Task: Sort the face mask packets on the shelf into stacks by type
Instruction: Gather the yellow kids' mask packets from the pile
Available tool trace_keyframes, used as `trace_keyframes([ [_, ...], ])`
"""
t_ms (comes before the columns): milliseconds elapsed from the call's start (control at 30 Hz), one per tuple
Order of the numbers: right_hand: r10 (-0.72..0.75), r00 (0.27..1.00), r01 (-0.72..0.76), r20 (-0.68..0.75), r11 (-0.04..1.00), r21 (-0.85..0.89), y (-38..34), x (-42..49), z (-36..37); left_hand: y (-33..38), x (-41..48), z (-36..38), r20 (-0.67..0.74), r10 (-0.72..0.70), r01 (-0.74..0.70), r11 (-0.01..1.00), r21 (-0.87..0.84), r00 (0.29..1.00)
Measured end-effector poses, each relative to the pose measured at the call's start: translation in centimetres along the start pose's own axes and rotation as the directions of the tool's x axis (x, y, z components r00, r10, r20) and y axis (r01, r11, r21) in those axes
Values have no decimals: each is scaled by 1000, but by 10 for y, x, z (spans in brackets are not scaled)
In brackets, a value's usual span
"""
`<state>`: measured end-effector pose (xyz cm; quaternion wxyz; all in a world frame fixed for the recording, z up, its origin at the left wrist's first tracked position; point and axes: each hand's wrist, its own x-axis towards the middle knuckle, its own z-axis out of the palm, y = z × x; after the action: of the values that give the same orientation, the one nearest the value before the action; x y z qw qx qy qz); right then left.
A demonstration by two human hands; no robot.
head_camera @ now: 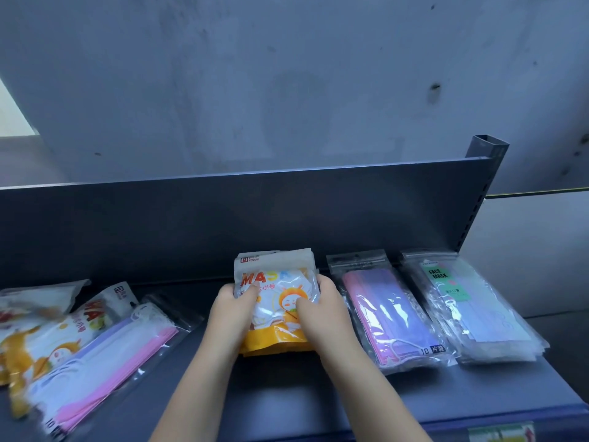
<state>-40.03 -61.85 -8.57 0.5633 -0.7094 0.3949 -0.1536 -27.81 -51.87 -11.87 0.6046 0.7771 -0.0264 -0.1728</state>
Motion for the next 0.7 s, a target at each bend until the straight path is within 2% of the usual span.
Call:
trace_keyframes([
  [333,-62,994,55,-91,996,-73,6,6,12,6,7,-7,21,61,-64,977,201,998],
  [567,-160,974,111,-159,954,-278,2,11,17,15,13,-14,15,127,-126,954,271,992],
  [700,-289,935,172,-205,876,-450,0,7,17,14,12,-19,36,167,-170,943,287,985],
])
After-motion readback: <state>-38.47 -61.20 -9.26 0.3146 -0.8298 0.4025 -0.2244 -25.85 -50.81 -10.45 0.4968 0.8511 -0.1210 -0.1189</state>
